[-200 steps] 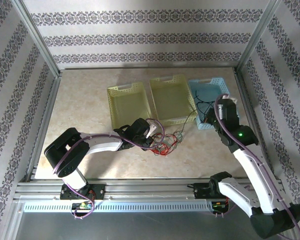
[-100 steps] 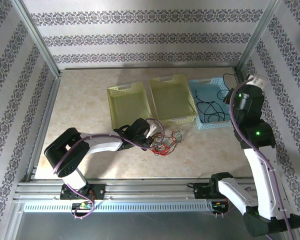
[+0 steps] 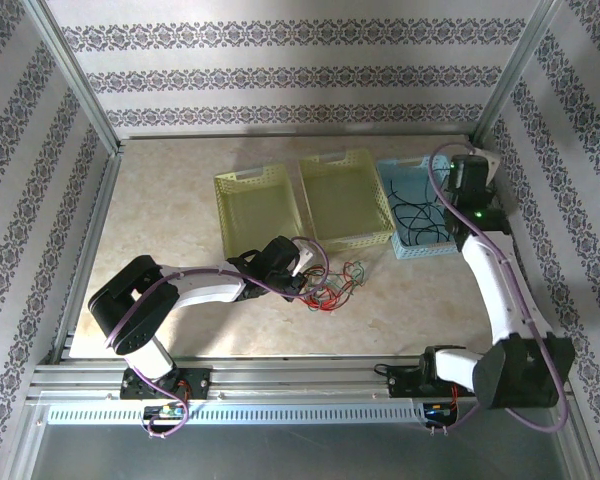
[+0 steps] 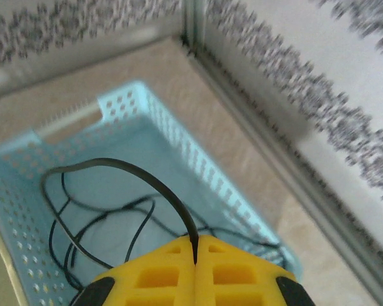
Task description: Untangle the cables
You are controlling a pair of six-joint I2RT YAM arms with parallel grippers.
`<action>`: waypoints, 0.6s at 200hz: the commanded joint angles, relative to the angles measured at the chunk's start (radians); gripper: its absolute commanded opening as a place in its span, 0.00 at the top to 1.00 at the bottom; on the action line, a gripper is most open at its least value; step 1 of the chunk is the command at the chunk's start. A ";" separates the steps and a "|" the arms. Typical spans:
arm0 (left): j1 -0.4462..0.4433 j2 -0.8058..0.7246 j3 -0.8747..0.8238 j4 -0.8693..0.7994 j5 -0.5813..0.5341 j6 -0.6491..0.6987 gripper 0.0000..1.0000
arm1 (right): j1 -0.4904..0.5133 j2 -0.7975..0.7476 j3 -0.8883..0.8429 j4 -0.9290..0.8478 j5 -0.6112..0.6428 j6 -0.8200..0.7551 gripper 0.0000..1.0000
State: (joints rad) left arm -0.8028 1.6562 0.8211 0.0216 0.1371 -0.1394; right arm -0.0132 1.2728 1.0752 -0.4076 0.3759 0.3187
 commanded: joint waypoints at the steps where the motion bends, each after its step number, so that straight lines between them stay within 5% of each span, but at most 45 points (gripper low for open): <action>1: 0.005 -0.029 -0.010 -0.020 -0.017 0.007 1.00 | -0.027 0.080 0.015 -0.013 -0.173 0.051 0.92; 16: 0.005 -0.029 -0.010 -0.020 -0.017 0.006 1.00 | -0.039 0.143 0.059 -0.104 -0.234 0.090 0.64; 25: 0.005 -0.027 -0.009 -0.019 -0.015 0.006 1.00 | -0.039 0.143 0.055 -0.115 -0.225 0.114 0.57; 120: 0.005 -0.009 -0.005 -0.015 -0.004 0.006 1.00 | -0.015 -0.154 -0.101 -0.187 -0.281 0.148 0.45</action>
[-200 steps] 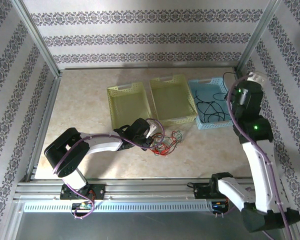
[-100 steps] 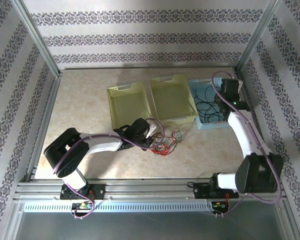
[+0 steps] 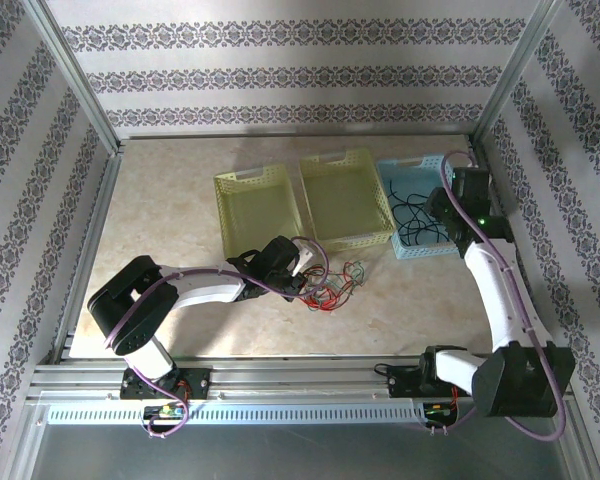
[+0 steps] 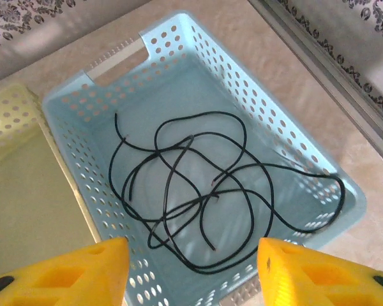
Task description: Untangle the cables
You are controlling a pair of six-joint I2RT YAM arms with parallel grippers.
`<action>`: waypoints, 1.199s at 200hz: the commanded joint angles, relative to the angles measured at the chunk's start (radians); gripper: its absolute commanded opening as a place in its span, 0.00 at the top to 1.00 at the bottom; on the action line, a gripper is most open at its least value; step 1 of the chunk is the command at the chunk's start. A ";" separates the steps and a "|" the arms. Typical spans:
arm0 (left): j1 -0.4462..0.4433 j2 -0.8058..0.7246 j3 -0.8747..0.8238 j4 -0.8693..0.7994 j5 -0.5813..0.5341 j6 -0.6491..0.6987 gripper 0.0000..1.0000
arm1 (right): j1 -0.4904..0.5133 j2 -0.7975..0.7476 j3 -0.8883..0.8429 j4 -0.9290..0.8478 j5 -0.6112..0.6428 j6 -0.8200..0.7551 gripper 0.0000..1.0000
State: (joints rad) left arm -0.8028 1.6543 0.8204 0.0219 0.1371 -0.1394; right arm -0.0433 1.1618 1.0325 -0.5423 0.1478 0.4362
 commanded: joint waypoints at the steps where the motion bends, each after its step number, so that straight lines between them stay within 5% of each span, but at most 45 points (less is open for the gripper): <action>1: 0.005 -0.007 -0.003 -0.015 -0.004 0.005 1.00 | 0.017 -0.047 -0.062 -0.052 -0.057 0.032 0.45; 53: 0.005 0.004 0.009 -0.012 -0.005 0.004 1.00 | 0.310 -0.148 -0.255 -0.050 -0.394 0.071 0.46; 96: 0.005 0.010 0.013 -0.016 0.001 0.004 1.00 | 0.495 -0.028 -0.330 -0.017 -0.390 0.066 0.51; 169: 0.005 0.001 0.016 -0.028 -0.001 0.004 1.00 | 0.510 0.192 -0.278 0.072 -0.315 0.006 0.65; 240: 0.005 -0.004 0.008 -0.027 -0.010 0.003 1.00 | 0.503 0.228 -0.249 0.087 -0.259 -0.009 0.98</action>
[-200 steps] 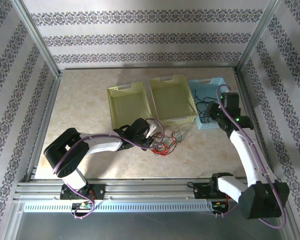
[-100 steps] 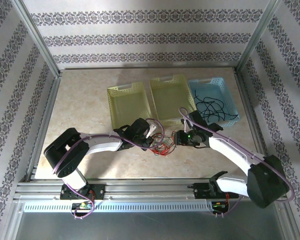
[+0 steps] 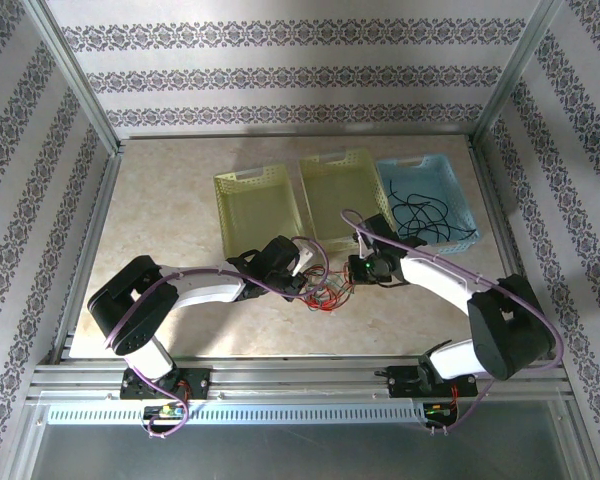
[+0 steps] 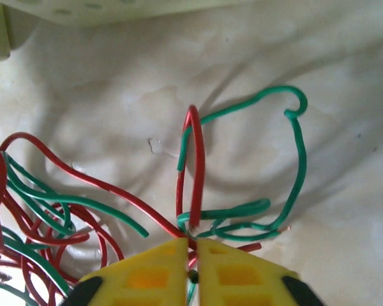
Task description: Untangle the cables
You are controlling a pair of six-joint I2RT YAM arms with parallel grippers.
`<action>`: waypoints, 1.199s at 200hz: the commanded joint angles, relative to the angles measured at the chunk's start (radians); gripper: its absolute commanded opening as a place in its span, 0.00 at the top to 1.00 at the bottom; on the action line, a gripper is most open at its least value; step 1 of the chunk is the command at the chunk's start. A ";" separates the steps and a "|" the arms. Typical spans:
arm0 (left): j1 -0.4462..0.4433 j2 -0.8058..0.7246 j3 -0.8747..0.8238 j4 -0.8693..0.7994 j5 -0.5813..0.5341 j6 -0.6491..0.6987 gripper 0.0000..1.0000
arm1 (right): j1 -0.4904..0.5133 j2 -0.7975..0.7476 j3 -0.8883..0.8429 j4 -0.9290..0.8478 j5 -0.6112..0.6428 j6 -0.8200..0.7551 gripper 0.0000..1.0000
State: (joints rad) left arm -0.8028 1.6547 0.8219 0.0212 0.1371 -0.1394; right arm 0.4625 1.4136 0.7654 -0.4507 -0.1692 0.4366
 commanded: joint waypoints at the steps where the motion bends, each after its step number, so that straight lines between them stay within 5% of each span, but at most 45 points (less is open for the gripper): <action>1: 0.005 -0.004 0.007 -0.025 -0.010 0.003 1.00 | -0.004 -0.026 0.017 -0.006 0.060 -0.009 0.98; 101: 0.005 0.010 -0.032 -0.008 -0.016 -0.006 1.00 | -0.295 -0.397 0.047 -0.238 0.120 -0.028 1.00; 240: 0.005 0.011 -0.044 -0.010 -0.016 0.002 1.00 | -0.380 -0.649 0.341 -0.059 0.268 -0.001 1.00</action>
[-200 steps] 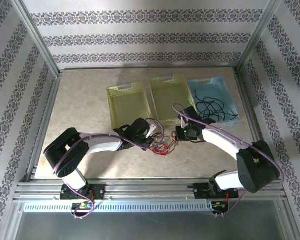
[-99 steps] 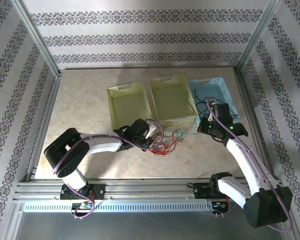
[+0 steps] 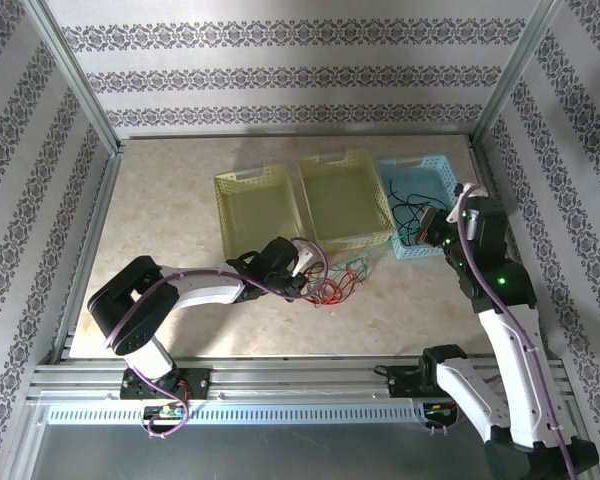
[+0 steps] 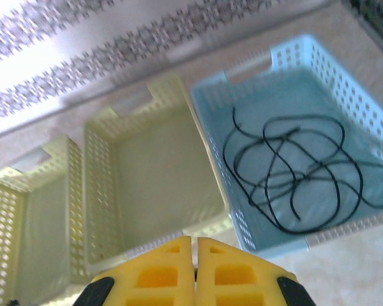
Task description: Untangle the cables
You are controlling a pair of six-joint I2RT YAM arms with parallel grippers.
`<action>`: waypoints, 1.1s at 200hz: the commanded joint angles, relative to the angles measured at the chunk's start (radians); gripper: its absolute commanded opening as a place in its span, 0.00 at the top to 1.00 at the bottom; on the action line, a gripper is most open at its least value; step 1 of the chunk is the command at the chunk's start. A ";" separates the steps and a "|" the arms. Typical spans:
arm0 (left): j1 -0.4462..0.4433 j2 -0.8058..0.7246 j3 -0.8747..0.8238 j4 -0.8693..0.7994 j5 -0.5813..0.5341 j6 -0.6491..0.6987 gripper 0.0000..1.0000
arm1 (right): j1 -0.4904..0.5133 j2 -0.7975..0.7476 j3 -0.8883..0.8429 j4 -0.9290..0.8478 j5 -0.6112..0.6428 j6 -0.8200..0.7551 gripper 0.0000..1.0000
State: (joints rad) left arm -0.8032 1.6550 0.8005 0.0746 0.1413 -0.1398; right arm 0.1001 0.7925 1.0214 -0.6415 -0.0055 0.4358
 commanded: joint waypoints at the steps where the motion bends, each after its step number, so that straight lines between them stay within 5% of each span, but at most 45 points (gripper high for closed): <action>1: 0.006 0.011 -0.023 -0.063 -0.020 0.002 1.00 | -0.018 -0.028 0.087 0.134 0.105 -0.002 1.00; 38: 0.006 0.007 -0.023 -0.058 0.015 -0.004 0.99 | -0.017 -0.011 0.130 0.167 0.015 0.005 1.00; 72: 0.006 -0.029 -0.045 -0.017 0.064 -0.015 0.78 | -0.002 -0.001 0.085 0.183 -0.108 0.029 1.00; 101: 0.006 -0.059 -0.059 -0.015 0.106 -0.011 0.62 | 0.018 -0.008 0.083 0.164 -0.076 0.007 1.00; 168: 0.006 -0.070 -0.024 -0.016 0.126 0.011 0.61 | 0.057 0.009 0.134 0.125 -0.018 -0.083 1.00; 220: 0.006 -0.107 0.065 0.012 0.278 0.032 0.57 | 0.131 0.041 0.131 0.101 0.023 -0.094 1.00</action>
State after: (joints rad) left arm -0.8028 1.5833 0.7929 0.0742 0.3222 -0.1360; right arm 0.2134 0.8246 1.1385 -0.5339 -0.0292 0.3588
